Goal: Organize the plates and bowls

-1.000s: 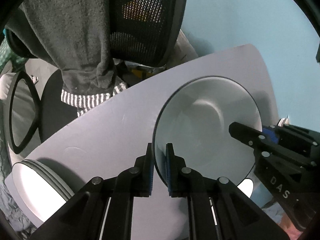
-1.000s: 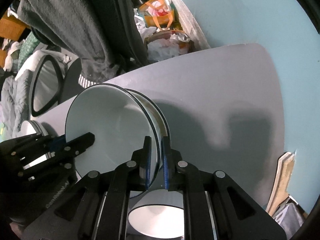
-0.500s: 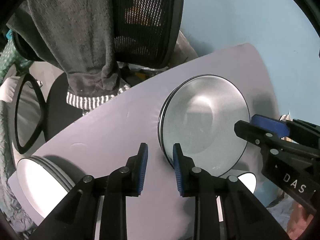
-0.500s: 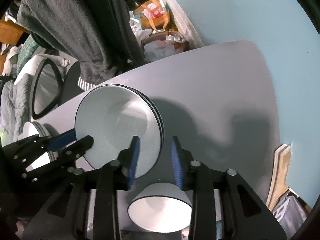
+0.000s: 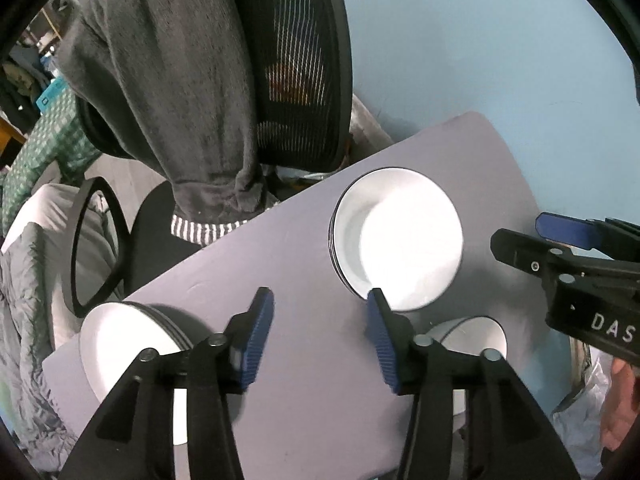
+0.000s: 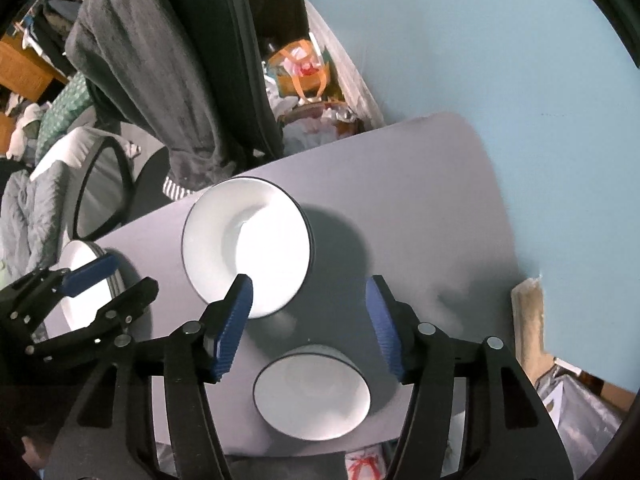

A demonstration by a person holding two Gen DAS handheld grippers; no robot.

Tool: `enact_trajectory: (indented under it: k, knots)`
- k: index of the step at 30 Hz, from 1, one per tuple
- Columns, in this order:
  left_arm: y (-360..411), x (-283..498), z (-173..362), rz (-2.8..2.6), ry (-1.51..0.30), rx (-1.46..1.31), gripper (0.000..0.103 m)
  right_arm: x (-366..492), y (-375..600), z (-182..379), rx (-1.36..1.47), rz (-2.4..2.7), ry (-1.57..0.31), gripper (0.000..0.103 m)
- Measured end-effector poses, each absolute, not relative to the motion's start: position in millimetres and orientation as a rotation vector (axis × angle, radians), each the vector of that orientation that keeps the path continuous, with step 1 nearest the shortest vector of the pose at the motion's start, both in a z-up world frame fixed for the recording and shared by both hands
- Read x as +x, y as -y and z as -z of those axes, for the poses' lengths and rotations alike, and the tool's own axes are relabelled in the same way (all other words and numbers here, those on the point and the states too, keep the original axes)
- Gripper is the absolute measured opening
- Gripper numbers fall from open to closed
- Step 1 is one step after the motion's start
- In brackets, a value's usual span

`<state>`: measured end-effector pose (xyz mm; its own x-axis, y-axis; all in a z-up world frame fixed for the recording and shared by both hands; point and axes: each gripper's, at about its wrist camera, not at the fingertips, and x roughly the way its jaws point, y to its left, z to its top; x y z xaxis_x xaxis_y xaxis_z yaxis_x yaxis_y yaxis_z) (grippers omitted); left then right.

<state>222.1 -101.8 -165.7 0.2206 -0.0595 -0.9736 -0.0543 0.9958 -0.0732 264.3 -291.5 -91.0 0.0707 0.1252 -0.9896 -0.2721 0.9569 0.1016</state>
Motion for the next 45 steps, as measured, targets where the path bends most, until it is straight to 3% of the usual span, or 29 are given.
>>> enact_trajectory:
  k: [7, 25, 45]
  knots:
    - [96, 198, 136, 0.038, -1.296, -0.126, 0.061, 242, 295, 73, -0.121, -0.297, -1.435, 0.061]
    - [101, 136, 108, 0.058, -1.243, -0.113, 0.062, 179, 311, 55, -0.079, -0.265, -1.419, 0.062]
    - [154, 138, 184, 0.201, -1.387, -0.116, 0.062, 151, 370, 105, 0.060, -0.123, -1.470, 0.064]
